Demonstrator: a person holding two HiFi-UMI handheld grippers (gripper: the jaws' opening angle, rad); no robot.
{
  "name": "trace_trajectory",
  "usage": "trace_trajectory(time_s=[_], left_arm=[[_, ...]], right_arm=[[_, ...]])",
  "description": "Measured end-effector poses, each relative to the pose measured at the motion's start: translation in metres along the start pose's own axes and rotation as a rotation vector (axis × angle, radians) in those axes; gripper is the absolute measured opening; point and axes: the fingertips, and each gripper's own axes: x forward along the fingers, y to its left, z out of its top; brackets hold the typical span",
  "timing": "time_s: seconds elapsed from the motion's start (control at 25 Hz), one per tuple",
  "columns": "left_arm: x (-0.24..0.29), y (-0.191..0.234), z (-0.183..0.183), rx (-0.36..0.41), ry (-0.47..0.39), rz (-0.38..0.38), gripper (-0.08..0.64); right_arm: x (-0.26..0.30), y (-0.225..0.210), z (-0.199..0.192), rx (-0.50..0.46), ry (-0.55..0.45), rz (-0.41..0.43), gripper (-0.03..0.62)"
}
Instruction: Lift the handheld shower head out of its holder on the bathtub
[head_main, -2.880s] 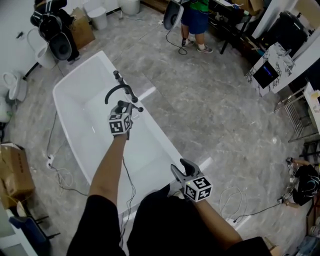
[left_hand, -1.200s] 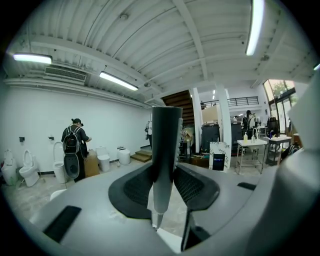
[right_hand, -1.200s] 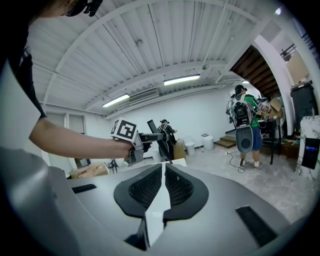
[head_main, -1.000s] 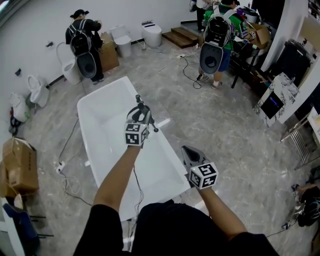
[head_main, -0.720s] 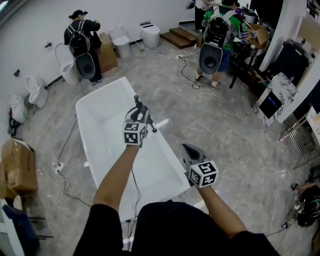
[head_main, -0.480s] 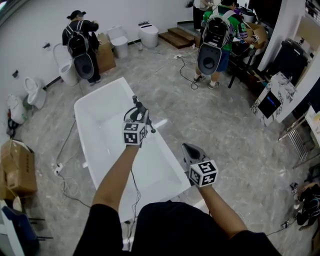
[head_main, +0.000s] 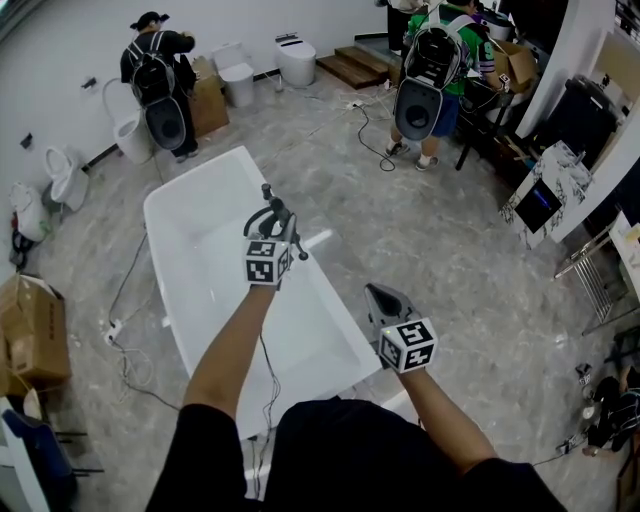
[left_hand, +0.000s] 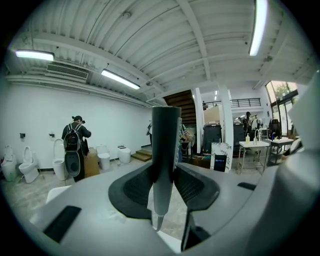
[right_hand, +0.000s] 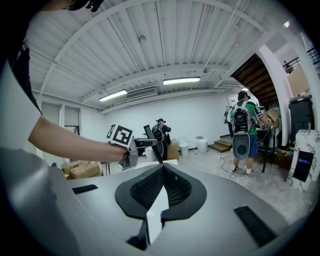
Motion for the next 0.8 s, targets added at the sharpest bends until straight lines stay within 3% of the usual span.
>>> trace_trajectory(time_s=[0.8], left_arm=[[0.037, 0.017, -0.022, -0.001, 0.043, -0.021, 0.127]], right_arm=[[0.026, -0.018, -0.014, 0.003, 0.050, -0.028, -0.002]])
